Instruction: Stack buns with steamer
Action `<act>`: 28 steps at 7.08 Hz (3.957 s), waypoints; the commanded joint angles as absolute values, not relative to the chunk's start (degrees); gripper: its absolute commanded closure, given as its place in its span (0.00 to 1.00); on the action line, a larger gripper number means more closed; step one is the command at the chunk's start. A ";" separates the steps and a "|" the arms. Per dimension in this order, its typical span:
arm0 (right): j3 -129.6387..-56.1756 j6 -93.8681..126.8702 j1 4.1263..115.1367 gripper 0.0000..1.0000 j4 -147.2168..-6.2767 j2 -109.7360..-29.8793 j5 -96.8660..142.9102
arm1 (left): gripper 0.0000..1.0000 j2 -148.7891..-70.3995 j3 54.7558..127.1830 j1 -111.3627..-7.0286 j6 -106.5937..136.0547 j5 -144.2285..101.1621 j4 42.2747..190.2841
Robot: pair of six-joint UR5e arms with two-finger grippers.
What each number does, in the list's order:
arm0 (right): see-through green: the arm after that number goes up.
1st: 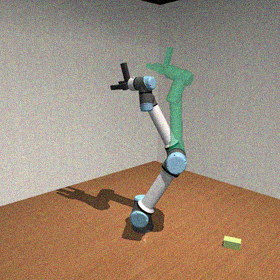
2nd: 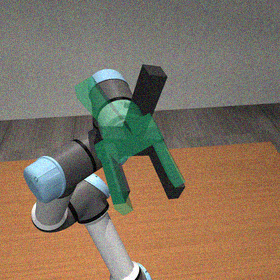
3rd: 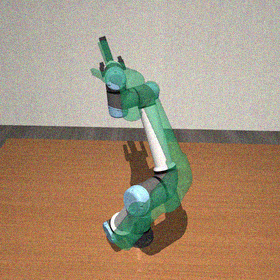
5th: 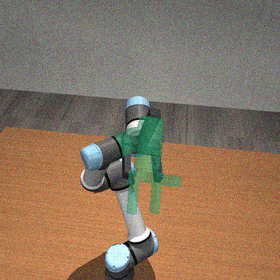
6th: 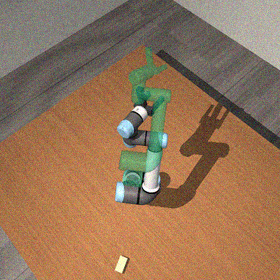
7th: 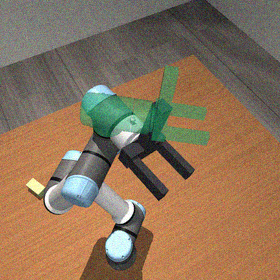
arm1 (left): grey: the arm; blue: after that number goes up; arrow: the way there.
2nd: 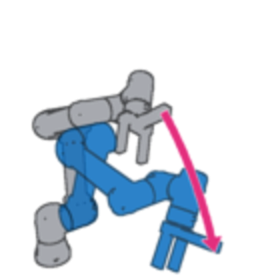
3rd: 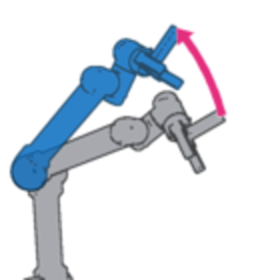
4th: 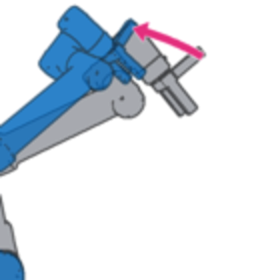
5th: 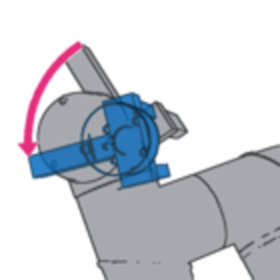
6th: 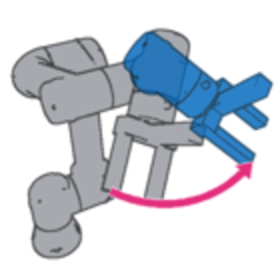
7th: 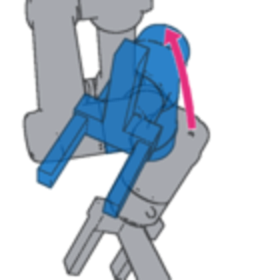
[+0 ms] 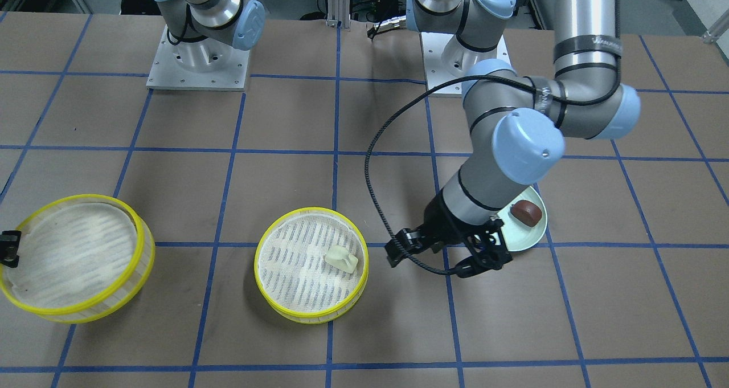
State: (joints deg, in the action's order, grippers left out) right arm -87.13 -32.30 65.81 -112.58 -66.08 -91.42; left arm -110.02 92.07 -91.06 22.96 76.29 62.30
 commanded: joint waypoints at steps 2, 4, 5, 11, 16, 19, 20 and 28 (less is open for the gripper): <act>-86.92 -11.16 82.81 1.00 -110.65 -70.13 -90.53 | 0.00 -104.95 92.80 -83.61 1.72 95.65 73.81; -86.84 3.29 91.98 1.00 -110.74 -69.35 -89.05 | 0.00 -104.94 97.87 -77.29 -1.76 97.03 75.59; -87.10 10.13 95.76 1.00 -110.57 -69.00 -88.34 | 0.00 -105.72 102.26 -74.38 -0.80 96.51 75.06; -87.54 16.88 100.82 1.00 -112.33 -64.69 -95.53 | 0.10 -112.40 104.68 -72.95 7.03 96.68 75.59; -88.59 16.35 98.88 1.00 -111.80 -64.95 -93.35 | 1.00 -113.56 103.80 -72.86 7.29 96.68 74.71; -88.94 16.08 98.88 1.00 -111.27 -64.69 -92.72 | 1.00 -110.84 98.29 -73.82 8.34 94.94 74.62; -90.34 15.65 98.88 1.00 -111.62 -64.69 -92.72 | 1.00 -109.44 96.35 -73.92 10.44 92.66 75.40; -90.79 18.10 99.58 1.00 -112.24 -65.22 -91.67 | 1.00 -105.38 90.45 -78.22 24.68 79.13 75.06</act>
State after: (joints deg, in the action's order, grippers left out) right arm -90.79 17.86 99.44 -112.16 -65.31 -91.70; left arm -105.49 91.27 -77.98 22.94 82.28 75.23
